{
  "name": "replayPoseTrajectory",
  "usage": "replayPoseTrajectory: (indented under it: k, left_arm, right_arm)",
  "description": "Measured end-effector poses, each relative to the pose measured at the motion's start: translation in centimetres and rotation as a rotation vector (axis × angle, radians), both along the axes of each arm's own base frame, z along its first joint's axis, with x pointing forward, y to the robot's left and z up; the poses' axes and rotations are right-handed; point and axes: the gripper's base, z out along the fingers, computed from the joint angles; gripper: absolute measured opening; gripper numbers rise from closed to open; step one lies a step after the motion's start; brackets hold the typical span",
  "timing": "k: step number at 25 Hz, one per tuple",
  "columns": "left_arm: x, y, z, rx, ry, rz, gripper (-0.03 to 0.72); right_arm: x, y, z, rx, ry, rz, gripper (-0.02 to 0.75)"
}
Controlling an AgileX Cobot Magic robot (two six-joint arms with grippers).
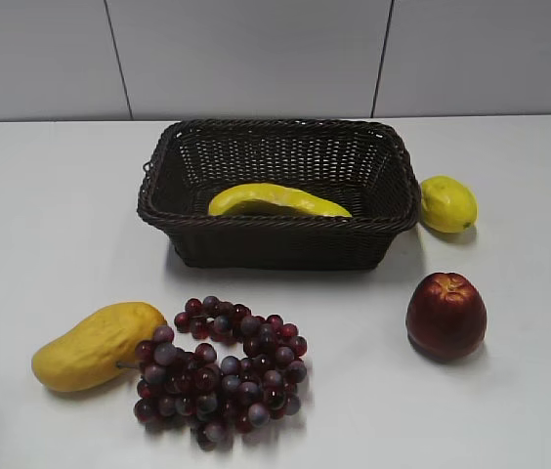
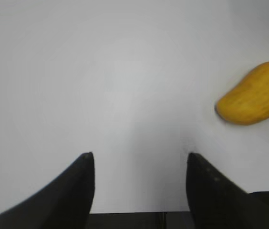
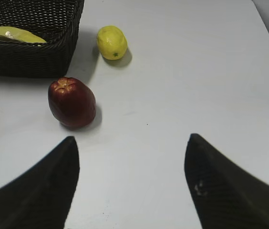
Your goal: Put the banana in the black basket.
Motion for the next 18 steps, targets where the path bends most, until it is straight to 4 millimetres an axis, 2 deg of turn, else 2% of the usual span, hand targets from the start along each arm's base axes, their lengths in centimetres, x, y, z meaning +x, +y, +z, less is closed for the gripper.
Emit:
replayPoseTrajectory:
  k: [5,9,13,18]
  left_arm:
    - [-5.4,0.1,-1.0,-0.001,-0.146,0.0,0.577]
    - [-8.6,0.1,-2.3,0.0,-0.218,-0.003,0.575]
    - [-10.5,0.1,-3.3,-0.001,-0.29,-0.004,0.575]
    - [-11.9,0.1,-4.5,-0.002,-0.341,-0.004,0.57]
  right_arm:
    - [0.0,0.0,0.0,0.0,0.0,0.0,0.52]
    - [0.0,0.0,0.0,0.0,0.0,0.0,0.52]
    - [0.0,0.0,0.0,0.0,0.0,0.0,0.52]
    - [0.0,0.0,0.0,0.0,0.0,0.0,0.52]
